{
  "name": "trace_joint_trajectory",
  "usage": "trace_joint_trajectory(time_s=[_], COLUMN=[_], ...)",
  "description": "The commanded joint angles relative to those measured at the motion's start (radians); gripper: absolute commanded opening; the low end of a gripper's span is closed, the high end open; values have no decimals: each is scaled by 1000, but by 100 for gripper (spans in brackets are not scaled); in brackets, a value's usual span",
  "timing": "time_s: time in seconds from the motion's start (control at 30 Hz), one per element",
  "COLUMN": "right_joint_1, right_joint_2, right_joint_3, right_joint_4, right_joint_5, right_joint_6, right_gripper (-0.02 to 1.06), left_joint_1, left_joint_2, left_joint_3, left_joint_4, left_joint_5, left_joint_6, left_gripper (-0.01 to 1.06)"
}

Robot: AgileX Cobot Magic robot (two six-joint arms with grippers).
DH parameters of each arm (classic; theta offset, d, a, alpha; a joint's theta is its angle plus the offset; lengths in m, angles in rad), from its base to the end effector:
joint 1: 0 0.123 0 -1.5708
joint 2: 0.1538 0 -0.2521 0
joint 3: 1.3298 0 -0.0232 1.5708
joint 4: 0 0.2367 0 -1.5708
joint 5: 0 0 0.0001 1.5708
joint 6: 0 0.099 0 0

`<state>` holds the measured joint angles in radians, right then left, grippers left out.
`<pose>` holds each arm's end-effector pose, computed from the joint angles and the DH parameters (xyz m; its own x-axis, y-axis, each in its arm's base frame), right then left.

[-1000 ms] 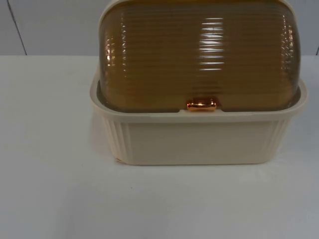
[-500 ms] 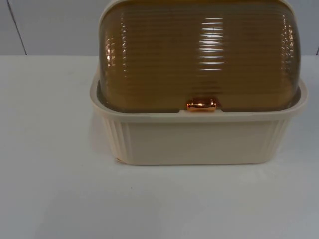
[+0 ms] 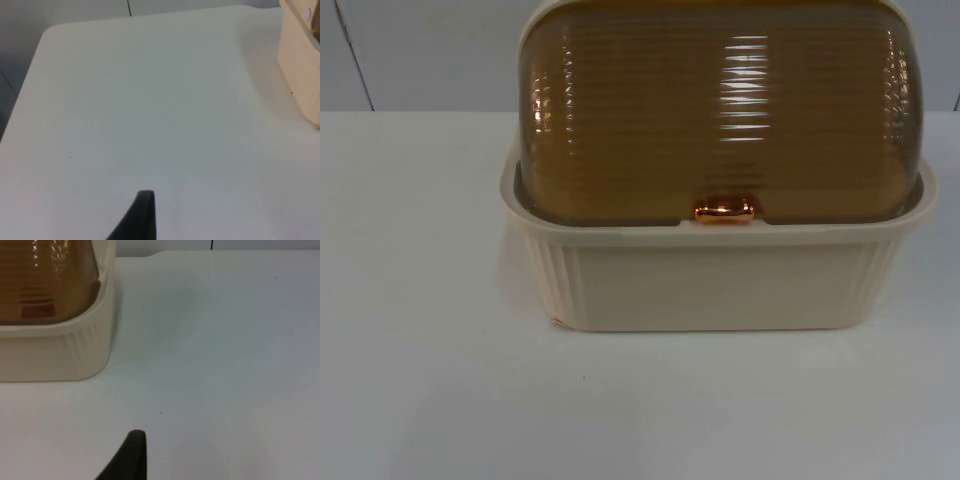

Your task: Open the box lid with the left hand, place the block into the box with the right hand, then close the box lid with the left hand.

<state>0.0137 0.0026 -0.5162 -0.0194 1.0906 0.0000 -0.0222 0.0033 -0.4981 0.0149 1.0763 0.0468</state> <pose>0.0204 -0.0014 0.2686 -0.4703 -0.0154 -0.8824 -0.0027 0.9999 -0.0160 0.0231 0.0008 0.2649 -0.4730 0.0644 -0.8787 0.0362 0.9979 0.0536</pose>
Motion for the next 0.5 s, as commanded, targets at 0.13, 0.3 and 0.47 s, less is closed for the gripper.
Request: trace_joint_trajectory(time_s=[0.13, 0.3, 0.47], right_joint_1=[0, 0, 0], right_joint_2=[-3, -3, -3], right_joint_3=[1, 1, 1], right_joint_4=[-1, -1, -1], right_joint_5=[-12, -12, -12], right_joint_6=[-10, -10, -10], right_gripper=[105, 105, 105], left_joint_1=[-7, -7, -7], left_joint_2=[-3, -3, -3], left_joint_3=[5, 5, 5], left_joint_4=[-8, -8, -8], left_joint_5=[-1, -1, -1], left_joint_6=[-8, -8, -8], left_gripper=[105, 105, 105])
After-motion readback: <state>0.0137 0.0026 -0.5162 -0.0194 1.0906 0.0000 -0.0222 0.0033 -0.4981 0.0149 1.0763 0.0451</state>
